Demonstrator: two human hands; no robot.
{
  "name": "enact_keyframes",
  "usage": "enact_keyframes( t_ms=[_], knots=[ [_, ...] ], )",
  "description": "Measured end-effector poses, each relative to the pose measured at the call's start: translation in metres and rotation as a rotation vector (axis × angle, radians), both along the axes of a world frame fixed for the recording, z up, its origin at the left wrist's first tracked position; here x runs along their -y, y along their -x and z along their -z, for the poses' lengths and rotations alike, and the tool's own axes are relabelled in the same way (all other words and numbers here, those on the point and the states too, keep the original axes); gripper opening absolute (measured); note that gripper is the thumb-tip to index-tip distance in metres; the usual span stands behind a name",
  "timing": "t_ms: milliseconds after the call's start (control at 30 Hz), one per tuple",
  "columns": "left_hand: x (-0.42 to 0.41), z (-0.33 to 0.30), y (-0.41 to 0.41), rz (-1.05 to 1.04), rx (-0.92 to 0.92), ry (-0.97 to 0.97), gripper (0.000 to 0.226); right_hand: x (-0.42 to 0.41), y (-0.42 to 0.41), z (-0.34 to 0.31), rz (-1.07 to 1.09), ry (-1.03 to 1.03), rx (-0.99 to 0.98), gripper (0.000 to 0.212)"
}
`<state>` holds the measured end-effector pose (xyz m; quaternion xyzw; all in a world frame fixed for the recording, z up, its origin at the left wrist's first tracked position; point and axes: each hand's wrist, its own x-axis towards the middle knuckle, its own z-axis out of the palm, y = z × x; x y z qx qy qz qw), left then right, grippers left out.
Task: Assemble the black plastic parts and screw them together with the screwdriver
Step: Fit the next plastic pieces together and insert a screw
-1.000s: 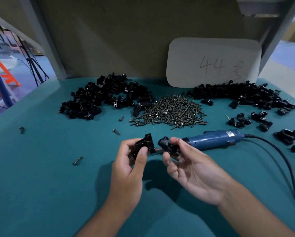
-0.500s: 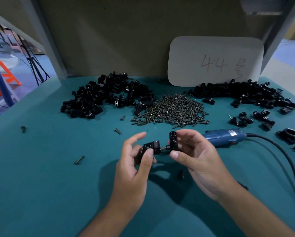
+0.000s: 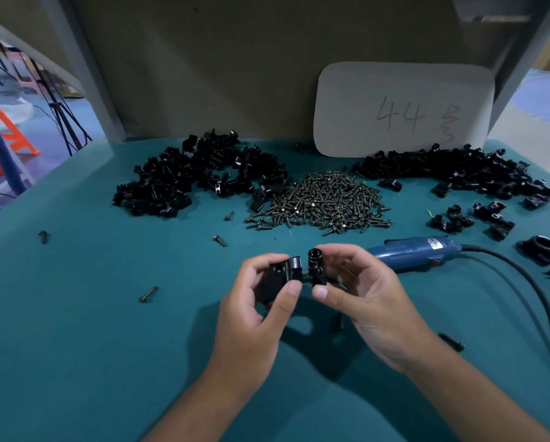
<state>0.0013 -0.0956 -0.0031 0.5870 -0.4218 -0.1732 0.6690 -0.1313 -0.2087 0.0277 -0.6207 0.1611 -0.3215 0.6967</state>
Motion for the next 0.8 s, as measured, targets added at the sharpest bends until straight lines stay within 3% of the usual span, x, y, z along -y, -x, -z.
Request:
enact_keyframes(
  t_ms=[433, 800],
  knots=[
    [0.0001, -0.0015, 0.0027, 0.109, 0.001, 0.008, 0.027, -0.004, -0.0013, 0.001, -0.024, 0.082, -0.035, 0.036],
    [0.001, -0.0071, 0.0012, 0.082, 0.062, 0.01, 0.02, -0.0043, -0.0009, 0.0035, -0.001, 0.129, -0.083, 0.038]
  ],
)
